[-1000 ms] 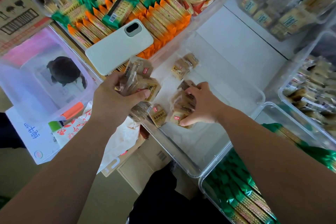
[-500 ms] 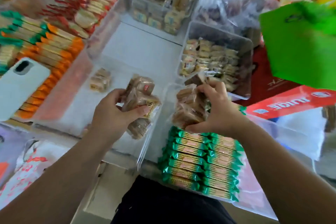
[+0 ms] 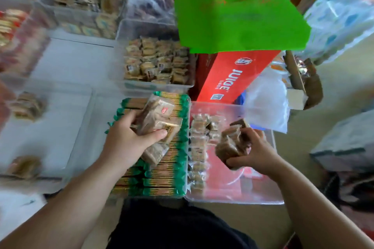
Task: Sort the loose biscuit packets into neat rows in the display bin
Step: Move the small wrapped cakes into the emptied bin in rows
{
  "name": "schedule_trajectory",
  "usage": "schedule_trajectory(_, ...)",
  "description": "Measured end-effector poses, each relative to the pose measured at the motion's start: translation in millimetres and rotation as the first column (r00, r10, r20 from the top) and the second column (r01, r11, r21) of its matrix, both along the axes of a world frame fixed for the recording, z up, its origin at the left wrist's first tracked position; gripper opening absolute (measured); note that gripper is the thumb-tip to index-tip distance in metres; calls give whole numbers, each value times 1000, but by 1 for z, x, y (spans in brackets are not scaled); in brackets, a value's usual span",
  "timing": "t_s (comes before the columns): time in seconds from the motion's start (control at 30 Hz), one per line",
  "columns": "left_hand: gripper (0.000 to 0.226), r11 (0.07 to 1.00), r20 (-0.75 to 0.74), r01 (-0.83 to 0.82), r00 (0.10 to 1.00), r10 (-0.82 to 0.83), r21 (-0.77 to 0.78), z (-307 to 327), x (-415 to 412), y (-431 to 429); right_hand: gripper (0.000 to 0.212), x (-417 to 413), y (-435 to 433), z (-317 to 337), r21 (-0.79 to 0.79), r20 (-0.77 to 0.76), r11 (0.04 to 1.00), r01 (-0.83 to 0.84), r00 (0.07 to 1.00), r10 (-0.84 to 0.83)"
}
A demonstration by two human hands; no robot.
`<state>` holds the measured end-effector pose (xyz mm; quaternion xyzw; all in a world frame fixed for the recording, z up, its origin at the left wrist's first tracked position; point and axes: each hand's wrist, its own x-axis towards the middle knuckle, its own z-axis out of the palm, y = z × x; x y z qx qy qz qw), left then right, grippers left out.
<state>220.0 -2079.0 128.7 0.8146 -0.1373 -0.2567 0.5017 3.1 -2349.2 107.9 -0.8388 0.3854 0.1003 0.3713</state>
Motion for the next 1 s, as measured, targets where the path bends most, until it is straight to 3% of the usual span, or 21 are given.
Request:
schedule_trajectory(0.13,54,998,-27,-51,998,52,41,-8,-35,-21,117,-17,-17,-39,97,-53,992,-84,995,89)
schedule_trajectory(0.27,55,991,18,-88,996,87,103,-14,-57,-42,102,-19,-26,-64,158,-119,953,-258,953,277)
schedule_trajectory(0.4,56,982,98,-109,991,94,154,-14,-67,-56,107,-27,-32,-77,317,-43,916,-244,962,271)
schedule_trajectory(0.6,44,985,120,-110,988,94,135,-14,-74,-68,112,-28,-28,-87,365,57,880,-303,951,304)
schedule_trajectory(0.7,50,987,114,-100,990,85,129,-14,-73,-71,154,-21,-21,-99,287,-27,909,-302,946,323)
schedule_trajectory(0.77,54,987,109,-87,991,73,133,-13,-71,-74,165,-17,-18,-109,192,-125,913,-359,914,385)
schedule_trajectory(0.87,47,990,100,-64,994,51,127,-14,-68,-77,164,-14,-14,-116,189,-179,885,-426,871,457)
schedule_trajectory(1.0,45,992,88,-49,995,39,117,-15,-68,-79,142,-12,-12,-120,123,-214,845,-520,818,534)
